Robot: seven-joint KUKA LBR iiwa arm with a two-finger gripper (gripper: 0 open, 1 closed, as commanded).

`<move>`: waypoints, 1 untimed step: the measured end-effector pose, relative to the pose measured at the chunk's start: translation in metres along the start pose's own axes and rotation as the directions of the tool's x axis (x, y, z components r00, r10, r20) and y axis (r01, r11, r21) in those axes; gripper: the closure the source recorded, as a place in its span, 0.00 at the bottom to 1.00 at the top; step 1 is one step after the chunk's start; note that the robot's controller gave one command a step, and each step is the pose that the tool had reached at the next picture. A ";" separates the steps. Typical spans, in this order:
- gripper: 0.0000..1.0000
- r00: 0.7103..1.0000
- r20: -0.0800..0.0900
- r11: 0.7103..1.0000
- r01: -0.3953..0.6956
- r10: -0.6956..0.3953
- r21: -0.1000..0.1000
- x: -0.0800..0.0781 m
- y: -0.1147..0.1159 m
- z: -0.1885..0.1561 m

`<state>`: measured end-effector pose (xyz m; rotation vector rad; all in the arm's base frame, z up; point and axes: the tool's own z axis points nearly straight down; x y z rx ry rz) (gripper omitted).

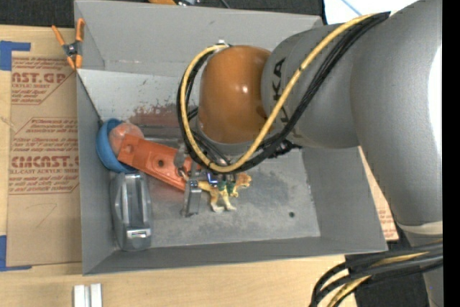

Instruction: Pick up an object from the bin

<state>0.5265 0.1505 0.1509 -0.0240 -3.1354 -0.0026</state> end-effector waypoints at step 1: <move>0.00 0.995 0.010 0.995 0.102 -0.102 -0.002 -0.023 0.018 -0.009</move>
Offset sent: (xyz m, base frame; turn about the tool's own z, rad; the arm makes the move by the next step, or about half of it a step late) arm 0.0146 -0.0331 0.0010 -0.0131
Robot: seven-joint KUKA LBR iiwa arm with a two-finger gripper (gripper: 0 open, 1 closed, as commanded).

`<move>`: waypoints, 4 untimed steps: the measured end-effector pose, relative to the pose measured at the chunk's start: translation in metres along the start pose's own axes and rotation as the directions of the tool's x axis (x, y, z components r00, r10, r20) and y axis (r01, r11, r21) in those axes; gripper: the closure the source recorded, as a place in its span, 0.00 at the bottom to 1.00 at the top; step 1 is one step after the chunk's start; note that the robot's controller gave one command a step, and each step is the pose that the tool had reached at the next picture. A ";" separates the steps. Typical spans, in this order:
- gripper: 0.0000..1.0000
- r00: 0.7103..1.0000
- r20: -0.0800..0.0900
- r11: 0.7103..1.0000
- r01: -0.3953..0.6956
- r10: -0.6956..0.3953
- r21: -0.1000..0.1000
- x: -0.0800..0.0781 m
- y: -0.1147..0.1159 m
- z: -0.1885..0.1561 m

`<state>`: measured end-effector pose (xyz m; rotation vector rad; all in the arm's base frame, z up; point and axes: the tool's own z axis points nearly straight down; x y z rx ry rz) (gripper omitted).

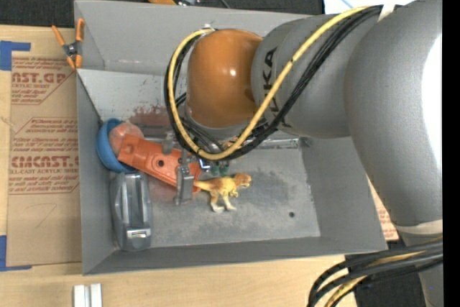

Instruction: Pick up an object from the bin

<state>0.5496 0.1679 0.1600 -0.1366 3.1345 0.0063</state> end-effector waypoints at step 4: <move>0.00 0.999 0.007 0.999 -0.033 0.033 -0.004 0.020 -0.007 0.027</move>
Offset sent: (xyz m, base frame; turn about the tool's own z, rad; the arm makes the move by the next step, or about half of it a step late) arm 0.0075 -0.0189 0.0645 0.0792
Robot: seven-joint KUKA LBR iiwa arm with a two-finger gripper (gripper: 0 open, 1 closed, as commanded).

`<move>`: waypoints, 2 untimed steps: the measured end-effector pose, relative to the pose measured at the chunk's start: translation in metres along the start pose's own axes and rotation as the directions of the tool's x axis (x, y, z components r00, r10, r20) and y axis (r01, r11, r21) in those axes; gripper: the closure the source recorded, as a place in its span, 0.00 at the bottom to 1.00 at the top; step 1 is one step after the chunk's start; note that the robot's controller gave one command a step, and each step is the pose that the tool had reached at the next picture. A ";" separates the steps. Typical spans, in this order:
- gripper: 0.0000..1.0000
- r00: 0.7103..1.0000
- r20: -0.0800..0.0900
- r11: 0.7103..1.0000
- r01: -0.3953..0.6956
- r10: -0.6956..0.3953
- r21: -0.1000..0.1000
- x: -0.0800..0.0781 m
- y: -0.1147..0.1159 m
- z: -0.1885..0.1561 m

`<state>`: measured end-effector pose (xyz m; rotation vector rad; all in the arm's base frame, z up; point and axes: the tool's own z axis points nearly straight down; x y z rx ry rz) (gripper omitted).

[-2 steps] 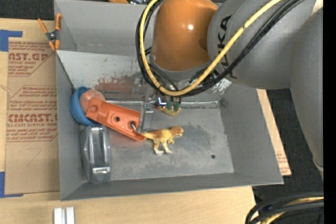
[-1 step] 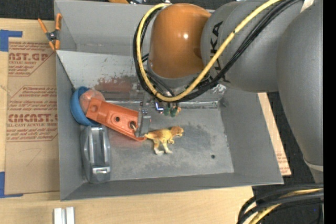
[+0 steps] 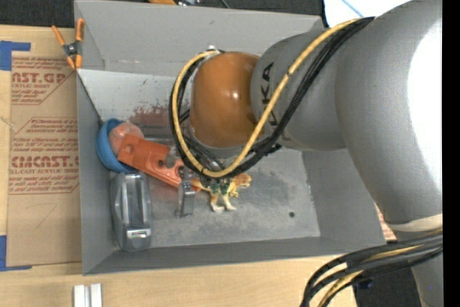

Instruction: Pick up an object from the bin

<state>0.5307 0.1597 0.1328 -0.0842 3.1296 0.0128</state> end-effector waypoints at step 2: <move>1.00 0.995 0.000 0.995 -0.095 0.095 0.000 -0.053 0.011 0.024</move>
Offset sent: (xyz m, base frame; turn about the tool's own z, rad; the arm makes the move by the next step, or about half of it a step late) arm 0.0000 0.0000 0.0000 0.0000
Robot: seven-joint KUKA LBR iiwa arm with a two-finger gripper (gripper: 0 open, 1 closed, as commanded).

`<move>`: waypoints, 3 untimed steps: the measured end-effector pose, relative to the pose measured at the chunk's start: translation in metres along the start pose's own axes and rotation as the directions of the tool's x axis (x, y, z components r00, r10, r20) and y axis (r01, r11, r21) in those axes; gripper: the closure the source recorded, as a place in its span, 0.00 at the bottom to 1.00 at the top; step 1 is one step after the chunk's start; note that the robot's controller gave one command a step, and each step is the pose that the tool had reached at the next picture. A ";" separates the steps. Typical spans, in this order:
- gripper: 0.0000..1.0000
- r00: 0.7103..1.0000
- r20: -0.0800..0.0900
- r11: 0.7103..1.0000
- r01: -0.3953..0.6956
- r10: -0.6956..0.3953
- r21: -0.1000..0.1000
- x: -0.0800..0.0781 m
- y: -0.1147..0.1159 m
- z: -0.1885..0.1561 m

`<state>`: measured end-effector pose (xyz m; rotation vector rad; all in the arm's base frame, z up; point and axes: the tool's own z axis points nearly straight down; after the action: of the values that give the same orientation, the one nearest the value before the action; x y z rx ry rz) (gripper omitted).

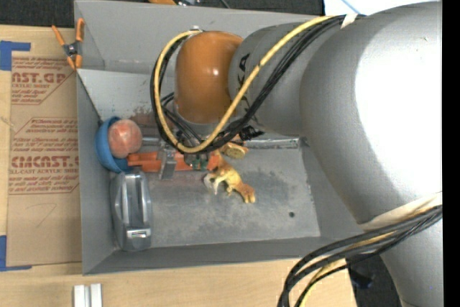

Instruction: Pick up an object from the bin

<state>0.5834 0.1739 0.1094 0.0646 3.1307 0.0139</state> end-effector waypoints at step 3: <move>1.00 1.000 0.010 1.000 -0.017 0.017 -0.005 0.011 0.000 -0.028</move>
Offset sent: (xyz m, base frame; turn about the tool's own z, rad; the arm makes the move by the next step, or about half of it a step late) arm -0.0033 0.0038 0.0145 0.0006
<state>0.5722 0.1745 0.1374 0.0907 3.1195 0.0215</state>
